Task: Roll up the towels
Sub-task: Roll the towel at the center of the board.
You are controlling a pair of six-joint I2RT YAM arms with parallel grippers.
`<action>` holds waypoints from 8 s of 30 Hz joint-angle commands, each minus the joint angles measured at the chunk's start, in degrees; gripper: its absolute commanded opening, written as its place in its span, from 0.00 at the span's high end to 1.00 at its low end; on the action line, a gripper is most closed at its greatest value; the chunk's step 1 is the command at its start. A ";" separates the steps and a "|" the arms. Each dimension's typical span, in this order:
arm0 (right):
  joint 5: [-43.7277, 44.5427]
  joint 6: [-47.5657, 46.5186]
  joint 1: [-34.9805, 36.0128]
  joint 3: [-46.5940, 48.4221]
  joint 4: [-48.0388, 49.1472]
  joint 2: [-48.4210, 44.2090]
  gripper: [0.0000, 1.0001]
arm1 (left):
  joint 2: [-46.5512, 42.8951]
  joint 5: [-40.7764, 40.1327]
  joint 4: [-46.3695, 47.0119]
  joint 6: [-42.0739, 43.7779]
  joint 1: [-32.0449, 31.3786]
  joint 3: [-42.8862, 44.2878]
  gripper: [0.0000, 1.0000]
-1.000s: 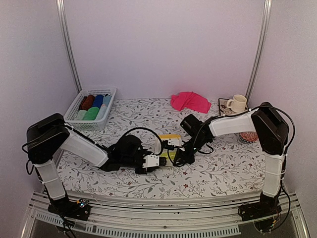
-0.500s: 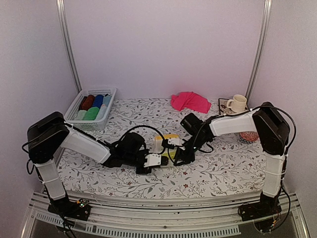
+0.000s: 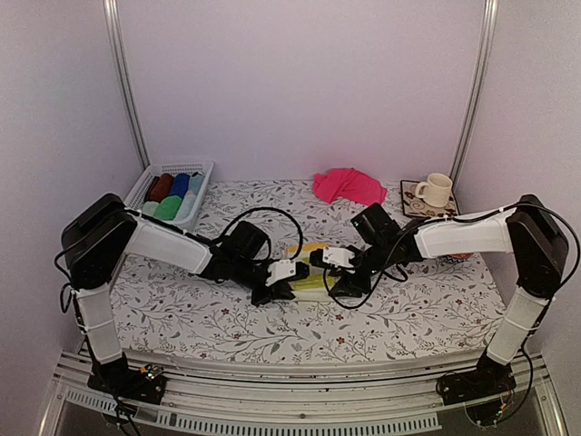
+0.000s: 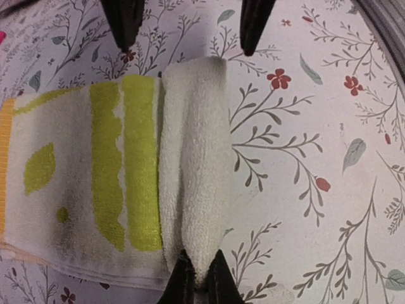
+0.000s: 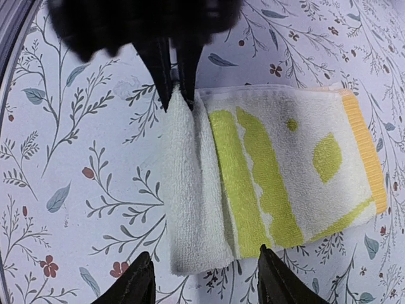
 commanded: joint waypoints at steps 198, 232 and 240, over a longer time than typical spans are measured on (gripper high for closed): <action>7.57 -14.75 5.78 -7.51 22.80 3.31 0.46 | 12.57 14.01 -18.86 -1.62 7.27 15.68 1.00; 0.08 -3.45 3.72 2.05 5.62 7.67 0.87 | -1.09 -0.50 -8.55 -2.25 7.22 6.07 0.06; -7.41 1.46 0.65 6.08 -0.36 10.07 0.87 | -10.32 -7.01 5.34 2.27 4.44 -7.05 0.03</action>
